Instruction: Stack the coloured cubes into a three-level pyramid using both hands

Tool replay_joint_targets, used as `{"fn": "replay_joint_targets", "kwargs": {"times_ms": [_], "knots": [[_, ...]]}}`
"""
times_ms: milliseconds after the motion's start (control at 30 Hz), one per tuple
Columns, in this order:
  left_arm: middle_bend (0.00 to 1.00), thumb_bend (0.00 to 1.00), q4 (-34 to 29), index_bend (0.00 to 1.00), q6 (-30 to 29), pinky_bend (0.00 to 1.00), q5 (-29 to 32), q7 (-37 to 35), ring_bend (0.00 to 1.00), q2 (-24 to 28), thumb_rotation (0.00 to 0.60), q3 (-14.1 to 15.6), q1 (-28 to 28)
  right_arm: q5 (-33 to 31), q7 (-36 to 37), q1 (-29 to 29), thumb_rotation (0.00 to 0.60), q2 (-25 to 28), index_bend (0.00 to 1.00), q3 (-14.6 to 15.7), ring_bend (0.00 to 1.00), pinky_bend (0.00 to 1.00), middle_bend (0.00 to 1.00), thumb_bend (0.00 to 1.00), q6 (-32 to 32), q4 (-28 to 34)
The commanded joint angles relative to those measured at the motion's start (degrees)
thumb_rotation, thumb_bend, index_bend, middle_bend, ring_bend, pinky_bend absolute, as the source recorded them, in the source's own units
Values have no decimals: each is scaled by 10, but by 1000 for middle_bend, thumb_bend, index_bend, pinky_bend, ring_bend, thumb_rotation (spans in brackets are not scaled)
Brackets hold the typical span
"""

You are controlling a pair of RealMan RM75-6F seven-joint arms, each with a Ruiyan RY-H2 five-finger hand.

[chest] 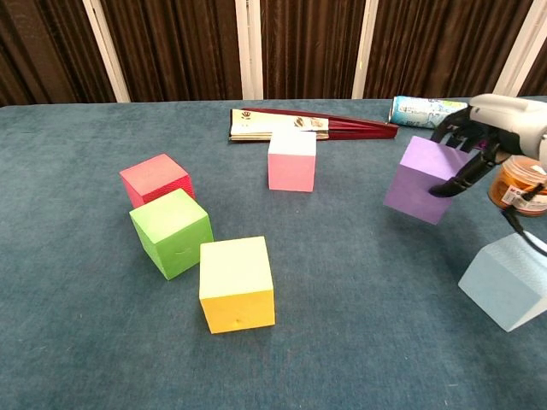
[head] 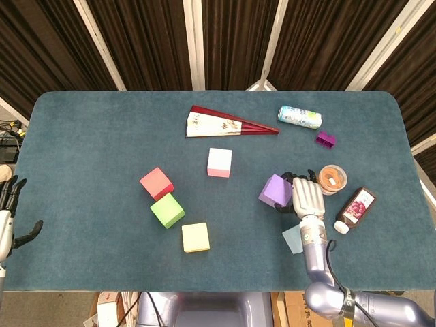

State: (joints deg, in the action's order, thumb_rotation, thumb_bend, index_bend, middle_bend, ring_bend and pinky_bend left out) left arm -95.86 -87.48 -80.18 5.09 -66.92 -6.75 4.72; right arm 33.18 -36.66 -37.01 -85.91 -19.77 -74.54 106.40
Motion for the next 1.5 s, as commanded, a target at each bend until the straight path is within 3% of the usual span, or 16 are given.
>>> {"fn": "replay_joint_targets", "kwargs": {"times_ms": [33,233,433,867,1133,1500], "knots": [[0,357,1,48,3,0,3,8,0,-3,600,-1,2,-12,-7,-35,600,46,478,-9,279,0,444,274,99,-6],[0,356,3,48,1,0,14,28,0,-11,600,-4,2,-24,-33,-98,600,52,477,-11,278,0,443,274,183,-74],[0,357,5,48,-12,0,15,40,0,-17,600,-9,1,-87,-27,-157,600,41,477,-25,273,0,423,272,248,-145],[0,357,17,48,-12,0,41,68,0,-31,600,-22,5,-115,6,-222,600,6,477,-12,260,0,412,273,343,-293],[0,356,19,48,-11,0,45,79,0,-37,600,-23,7,-85,53,-238,600,-16,477,6,255,0,399,272,389,-366],[0,357,21,48,-17,0,48,88,0,-41,600,-25,6,8,151,-233,600,-46,477,4,255,0,390,272,412,-421]]}}
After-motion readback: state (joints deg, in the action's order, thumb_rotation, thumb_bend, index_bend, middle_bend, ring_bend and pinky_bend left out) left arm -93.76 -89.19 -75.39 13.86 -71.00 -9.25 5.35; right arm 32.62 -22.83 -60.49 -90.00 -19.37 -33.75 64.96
